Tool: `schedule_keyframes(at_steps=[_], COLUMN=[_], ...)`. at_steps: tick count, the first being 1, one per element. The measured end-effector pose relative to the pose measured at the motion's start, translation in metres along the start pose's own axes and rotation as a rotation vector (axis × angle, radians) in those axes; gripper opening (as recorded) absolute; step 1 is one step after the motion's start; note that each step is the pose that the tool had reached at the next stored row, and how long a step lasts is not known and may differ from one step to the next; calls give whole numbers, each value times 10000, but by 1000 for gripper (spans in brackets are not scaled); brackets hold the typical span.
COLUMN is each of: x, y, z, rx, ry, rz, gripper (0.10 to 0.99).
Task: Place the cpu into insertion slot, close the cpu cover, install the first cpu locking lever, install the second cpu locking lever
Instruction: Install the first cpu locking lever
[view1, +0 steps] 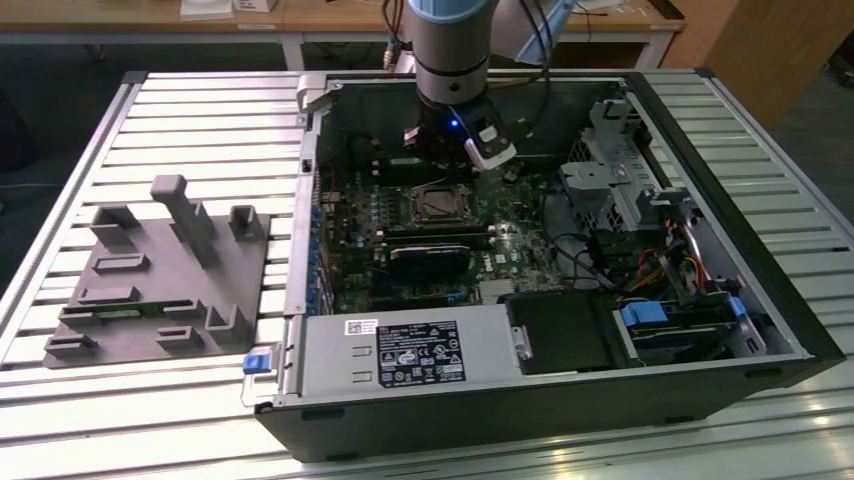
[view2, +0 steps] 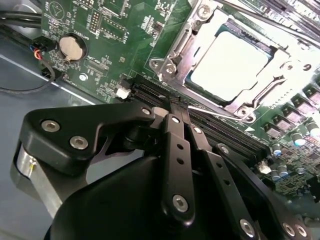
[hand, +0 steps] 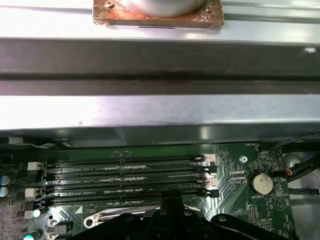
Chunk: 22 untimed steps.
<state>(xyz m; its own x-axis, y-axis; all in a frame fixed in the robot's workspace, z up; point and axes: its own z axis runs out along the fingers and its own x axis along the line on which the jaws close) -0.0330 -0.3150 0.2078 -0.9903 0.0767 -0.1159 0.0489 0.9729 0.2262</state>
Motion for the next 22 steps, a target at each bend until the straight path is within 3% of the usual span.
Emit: schedule_keyframes(at_steps=[7, 18, 22], x=[69, 84, 88], y=[-3, 62, 62], z=[12, 42, 50], rx=[105, 180, 246], ry=[-107, -207, -291], rz=[352, 768, 1129], gripper=[106, 106, 106])
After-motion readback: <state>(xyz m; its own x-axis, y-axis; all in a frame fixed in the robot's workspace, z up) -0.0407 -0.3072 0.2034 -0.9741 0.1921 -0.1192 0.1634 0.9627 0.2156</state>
